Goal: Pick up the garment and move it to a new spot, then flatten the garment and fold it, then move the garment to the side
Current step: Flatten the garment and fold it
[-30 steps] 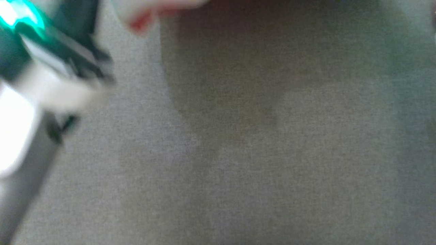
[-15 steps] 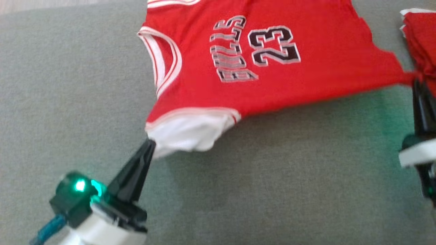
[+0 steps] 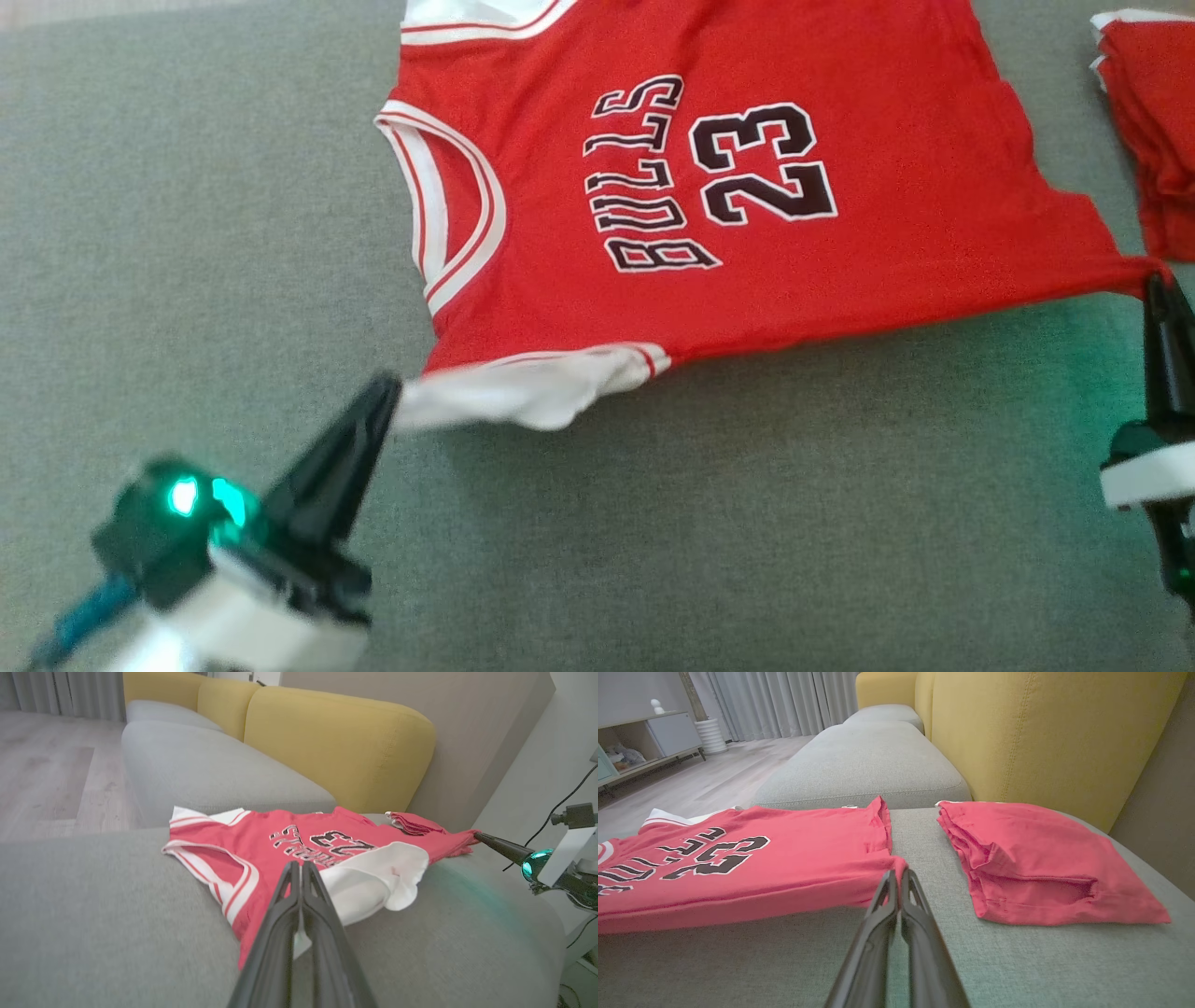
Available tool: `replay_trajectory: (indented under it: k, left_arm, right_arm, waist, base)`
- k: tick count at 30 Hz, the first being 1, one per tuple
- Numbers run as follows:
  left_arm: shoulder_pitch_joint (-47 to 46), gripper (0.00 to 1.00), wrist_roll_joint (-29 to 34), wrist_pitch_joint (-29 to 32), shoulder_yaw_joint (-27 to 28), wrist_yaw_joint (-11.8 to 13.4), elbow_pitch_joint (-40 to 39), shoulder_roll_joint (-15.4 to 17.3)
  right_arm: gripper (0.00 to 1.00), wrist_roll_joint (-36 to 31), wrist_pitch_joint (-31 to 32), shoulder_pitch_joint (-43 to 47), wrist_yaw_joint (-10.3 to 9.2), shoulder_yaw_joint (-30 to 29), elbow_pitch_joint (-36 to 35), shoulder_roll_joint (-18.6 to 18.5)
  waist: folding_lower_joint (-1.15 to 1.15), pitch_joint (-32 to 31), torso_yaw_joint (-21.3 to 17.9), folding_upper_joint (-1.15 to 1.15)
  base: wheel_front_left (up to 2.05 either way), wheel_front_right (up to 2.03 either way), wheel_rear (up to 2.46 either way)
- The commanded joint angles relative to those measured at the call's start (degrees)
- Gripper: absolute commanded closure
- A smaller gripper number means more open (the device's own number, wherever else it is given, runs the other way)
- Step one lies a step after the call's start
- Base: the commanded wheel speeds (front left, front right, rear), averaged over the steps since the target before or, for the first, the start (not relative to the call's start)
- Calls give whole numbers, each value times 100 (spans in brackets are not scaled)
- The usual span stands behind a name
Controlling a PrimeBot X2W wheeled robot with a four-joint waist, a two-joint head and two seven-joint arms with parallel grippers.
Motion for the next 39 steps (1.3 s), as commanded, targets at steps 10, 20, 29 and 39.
replay_trajectory:
  k: [10,20,29,39]
  left_arm:
    - [-2191,100,371,251,82,-354,816,-45]
    - [-3898,100,643,314,-407,-460,1712,-1]
    - [-4829,67,532,111,-672,-465,2434,-44]
    - [-3985,0,546,-193,-189,225,2483,-487]
  right_arm:
    - [100,65,-6,-1224,-5,638,648,-146]
    - [100,112,-30,-2494,-5,1174,1531,-165]
    - [43,156,-59,-3224,-5,1441,1864,-56]
    - [0,-245,-61,-2975,-5,969,1393,214]
  waist:
    - [0,416,-69,0]
    - [0,767,-158,0]
    - [0,1035,-161,0]
    - [0,874,-74,0]
  base:
    - [0,0,0]
    - [0,0,0]
    - [0,0,0]
    - [0,0,0]
